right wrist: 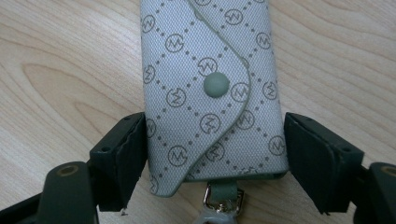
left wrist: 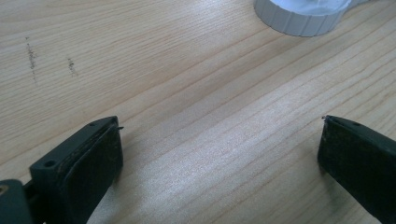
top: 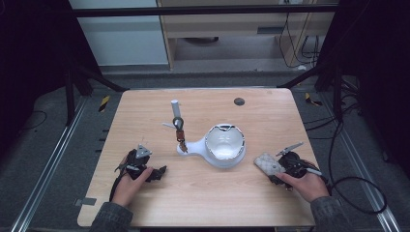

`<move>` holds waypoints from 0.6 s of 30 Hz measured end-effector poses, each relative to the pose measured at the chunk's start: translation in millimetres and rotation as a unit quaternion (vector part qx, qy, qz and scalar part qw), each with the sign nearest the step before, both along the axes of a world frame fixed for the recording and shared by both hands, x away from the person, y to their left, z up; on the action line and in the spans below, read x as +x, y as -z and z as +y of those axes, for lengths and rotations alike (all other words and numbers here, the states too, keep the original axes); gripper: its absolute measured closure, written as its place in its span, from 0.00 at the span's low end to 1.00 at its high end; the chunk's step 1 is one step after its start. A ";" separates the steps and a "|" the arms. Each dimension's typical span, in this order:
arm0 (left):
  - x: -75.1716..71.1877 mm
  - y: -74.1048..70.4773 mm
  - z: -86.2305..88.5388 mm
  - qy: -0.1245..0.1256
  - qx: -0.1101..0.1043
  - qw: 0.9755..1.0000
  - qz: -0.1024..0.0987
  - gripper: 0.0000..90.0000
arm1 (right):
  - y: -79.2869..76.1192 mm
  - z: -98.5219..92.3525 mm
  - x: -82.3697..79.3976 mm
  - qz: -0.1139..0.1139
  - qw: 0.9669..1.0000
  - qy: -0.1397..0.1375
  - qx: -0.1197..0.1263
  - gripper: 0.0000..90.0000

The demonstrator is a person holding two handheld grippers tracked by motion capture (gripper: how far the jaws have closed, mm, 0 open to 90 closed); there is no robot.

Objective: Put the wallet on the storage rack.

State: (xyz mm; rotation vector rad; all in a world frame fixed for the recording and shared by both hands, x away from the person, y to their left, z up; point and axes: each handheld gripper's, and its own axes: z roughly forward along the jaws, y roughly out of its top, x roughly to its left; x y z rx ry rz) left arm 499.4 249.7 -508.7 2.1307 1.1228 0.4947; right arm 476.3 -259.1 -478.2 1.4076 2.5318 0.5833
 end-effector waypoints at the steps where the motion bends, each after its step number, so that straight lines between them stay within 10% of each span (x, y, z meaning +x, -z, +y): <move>1: -0.1 0.2 -0.3 -0.001 -0.001 1.000 -0.001 0.00 | 0.1 0.2 -0.1 0.000 1.000 -0.001 -0.001 0.27; 18: -0.3 0.2 -0.5 -0.001 -0.001 1.000 -0.001 0.00 | -17.8 0.1 -8.2 -0.029 0.999 -0.032 -0.027 0.34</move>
